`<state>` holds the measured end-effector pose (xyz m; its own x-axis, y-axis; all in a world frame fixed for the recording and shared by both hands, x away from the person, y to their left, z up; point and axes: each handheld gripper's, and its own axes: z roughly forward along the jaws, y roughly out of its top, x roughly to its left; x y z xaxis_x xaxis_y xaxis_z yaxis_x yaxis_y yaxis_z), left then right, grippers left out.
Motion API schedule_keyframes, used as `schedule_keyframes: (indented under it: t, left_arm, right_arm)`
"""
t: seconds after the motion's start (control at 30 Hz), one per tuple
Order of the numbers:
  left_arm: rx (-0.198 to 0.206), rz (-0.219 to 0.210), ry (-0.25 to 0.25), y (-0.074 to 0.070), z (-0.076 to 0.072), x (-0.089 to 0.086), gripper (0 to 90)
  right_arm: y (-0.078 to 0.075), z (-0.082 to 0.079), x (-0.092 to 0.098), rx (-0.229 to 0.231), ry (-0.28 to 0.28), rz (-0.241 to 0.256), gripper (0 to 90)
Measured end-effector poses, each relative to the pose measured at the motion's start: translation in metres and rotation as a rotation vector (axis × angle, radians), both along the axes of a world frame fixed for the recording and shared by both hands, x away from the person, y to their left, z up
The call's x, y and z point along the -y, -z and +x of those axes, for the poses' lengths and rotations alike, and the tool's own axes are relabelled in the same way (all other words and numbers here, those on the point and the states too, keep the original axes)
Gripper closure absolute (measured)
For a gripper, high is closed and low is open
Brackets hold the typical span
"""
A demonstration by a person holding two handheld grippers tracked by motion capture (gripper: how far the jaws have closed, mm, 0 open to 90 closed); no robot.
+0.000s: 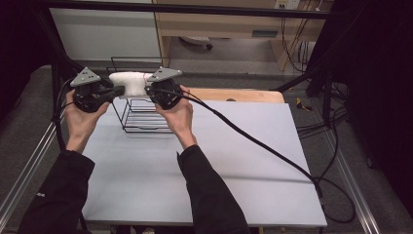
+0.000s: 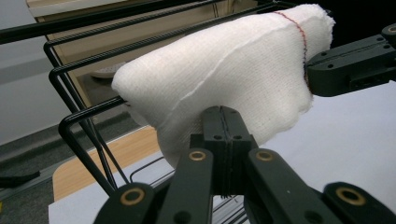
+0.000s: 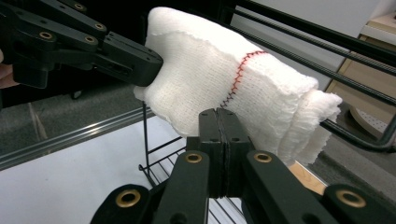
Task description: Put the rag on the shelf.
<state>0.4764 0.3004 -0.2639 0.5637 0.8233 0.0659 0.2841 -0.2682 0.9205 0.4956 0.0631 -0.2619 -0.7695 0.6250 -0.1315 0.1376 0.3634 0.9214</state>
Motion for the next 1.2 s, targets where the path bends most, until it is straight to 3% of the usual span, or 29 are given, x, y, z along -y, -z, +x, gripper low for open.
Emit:
schedule_keyframes:
  t: [0.23,0.37,0.43,0.6,0.77,0.87,1.07,1.2]
  left_arm:
    - [0.020,-0.009,-0.012,0.004,0.002,0.002,89.9]
    - [0.025,-0.028,0.001,0.003,-0.005,-0.001,88.1]
    - [0.024,-0.025,0.001,0.002,-0.011,-0.003,85.4]
    - [0.006,-0.015,0.006,0.002,-0.024,-0.007,75.3]
    - [-0.032,-0.008,0.017,0.012,-0.034,-0.008,61.3]
    - [-0.044,0.002,0.019,0.021,-0.040,-0.007,53.7]
    - [-0.084,-0.013,0.054,0.041,-0.051,-0.001,40.5]
    - [-0.086,-0.010,0.058,0.058,-0.058,0.002,29.4]
  right_arm:
    - [0.003,0.005,-0.001,-0.003,0.008,0.002,88.1]
    - [0.000,-0.003,0.002,0.014,-0.016,0.012,84.0]
    - [-0.003,-0.007,0.006,-0.001,-0.027,0.033,80.7]
    - [-0.009,-0.016,0.021,-0.024,-0.027,0.033,67.7]
    - [-0.006,-0.025,0.038,-0.058,-0.027,0.033,50.1]
    - [-0.001,-0.029,0.049,-0.072,-0.015,0.006,41.1]
    - [0.014,-0.036,0.076,-0.107,0.024,0.015,23.3]
    - [0.027,-0.042,0.097,-0.131,0.034,0.023,16.0]
